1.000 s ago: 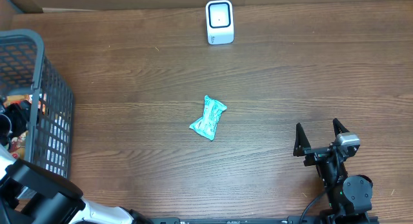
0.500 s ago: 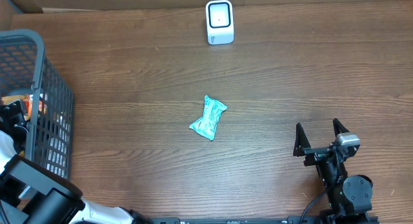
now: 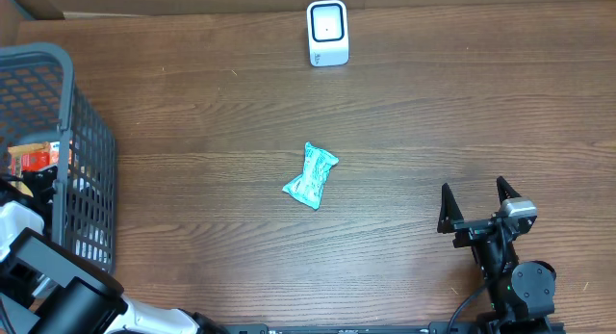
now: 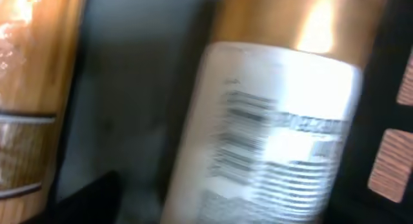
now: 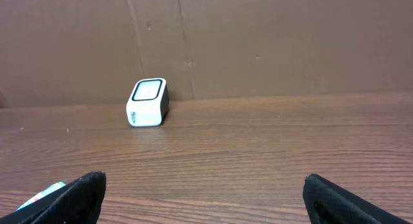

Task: Scan the item barcode
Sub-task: 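Return the left gripper into the basket toward the white tube, then lift the white gold-capped tube and set it beside the green packet, then reach the left gripper into the basket and grasp the Kleenex pack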

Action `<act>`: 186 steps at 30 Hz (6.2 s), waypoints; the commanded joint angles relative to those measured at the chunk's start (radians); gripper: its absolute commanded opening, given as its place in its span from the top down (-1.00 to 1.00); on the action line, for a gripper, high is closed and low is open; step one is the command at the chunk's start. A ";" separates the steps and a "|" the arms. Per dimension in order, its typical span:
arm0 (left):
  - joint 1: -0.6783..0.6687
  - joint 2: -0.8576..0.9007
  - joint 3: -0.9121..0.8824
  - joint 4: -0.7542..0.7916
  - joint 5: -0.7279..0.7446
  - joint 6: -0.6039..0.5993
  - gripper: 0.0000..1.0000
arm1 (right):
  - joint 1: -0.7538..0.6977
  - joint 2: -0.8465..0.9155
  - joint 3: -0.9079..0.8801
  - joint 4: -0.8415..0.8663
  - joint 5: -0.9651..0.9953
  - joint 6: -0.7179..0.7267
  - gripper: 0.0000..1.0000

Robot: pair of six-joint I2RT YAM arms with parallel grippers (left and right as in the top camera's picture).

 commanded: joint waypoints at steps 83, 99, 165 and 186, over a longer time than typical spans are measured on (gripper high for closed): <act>-1.199 0.076 0.357 -0.291 -0.135 -0.807 -1.00 | -0.002 -0.012 -0.011 0.003 0.010 0.007 -1.00; -0.929 0.000 1.352 -0.864 -0.187 -0.690 -1.00 | -0.002 -0.012 -0.011 0.003 0.010 0.007 -1.00; -0.281 0.244 0.317 0.051 -0.458 -0.294 0.06 | -0.002 -0.012 -0.011 0.003 0.010 0.007 -1.00; -0.248 0.251 0.763 -0.282 -0.080 -0.458 -0.41 | -0.002 -0.012 -0.011 0.003 0.010 0.007 -1.00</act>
